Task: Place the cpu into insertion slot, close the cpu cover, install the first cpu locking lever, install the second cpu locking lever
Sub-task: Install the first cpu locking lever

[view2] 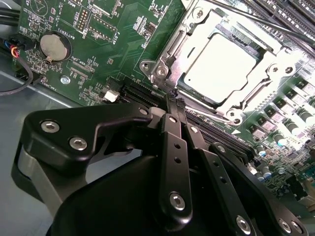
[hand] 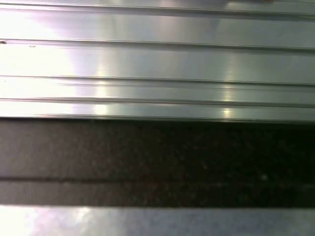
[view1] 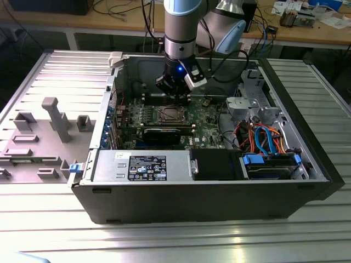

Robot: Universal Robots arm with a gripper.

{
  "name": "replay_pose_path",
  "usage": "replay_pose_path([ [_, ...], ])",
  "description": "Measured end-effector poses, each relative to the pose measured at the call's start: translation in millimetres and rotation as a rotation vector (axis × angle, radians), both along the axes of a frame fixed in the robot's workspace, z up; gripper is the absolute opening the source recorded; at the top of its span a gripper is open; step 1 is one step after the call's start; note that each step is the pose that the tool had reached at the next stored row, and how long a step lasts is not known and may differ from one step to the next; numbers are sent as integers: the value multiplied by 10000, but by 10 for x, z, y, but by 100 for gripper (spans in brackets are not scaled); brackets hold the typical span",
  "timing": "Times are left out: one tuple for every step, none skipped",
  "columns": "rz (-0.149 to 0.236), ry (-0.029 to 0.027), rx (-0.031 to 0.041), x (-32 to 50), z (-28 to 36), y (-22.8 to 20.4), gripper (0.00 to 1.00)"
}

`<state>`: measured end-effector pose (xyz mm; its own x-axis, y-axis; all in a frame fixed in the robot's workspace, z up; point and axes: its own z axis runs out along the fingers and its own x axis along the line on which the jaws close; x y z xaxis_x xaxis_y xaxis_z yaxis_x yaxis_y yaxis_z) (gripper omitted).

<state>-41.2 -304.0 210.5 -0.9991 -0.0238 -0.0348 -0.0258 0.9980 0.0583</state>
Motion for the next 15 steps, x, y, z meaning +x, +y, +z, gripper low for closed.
replay_pose_path([
  [2, 3, -3, 2, -4, -1, 11],
  [0, 3, -4, 4, -7, -1, 11],
  [-1, 2, -2, 8, -11, 0, 11],
  [1, 3, -3, 11, -12, 0, 11],
  [1, 3, -3, 13, -13, 0, 11],
  [-1, 2, -2, 14, -14, 1, 11],
  [0, 2, -2, 14, -15, 1, 11],
  [0, 2, 0, 15, -20, 2, 11],
  [0, 4, 0, 18, -30, 2, 11],
  [0, 8, 3, 18, -34, 1, 11],
  [0, 8, 9, 18, -36, 1, 11],
  [0, 7, 16, 18, -41, 1, 11],
  [0, 8, 17, 18, -41, 1, 11],
  [0, 8, 18, 18, -41, 1, 11],
  [0, 8, 19, 18, -41, 1, 11],
])
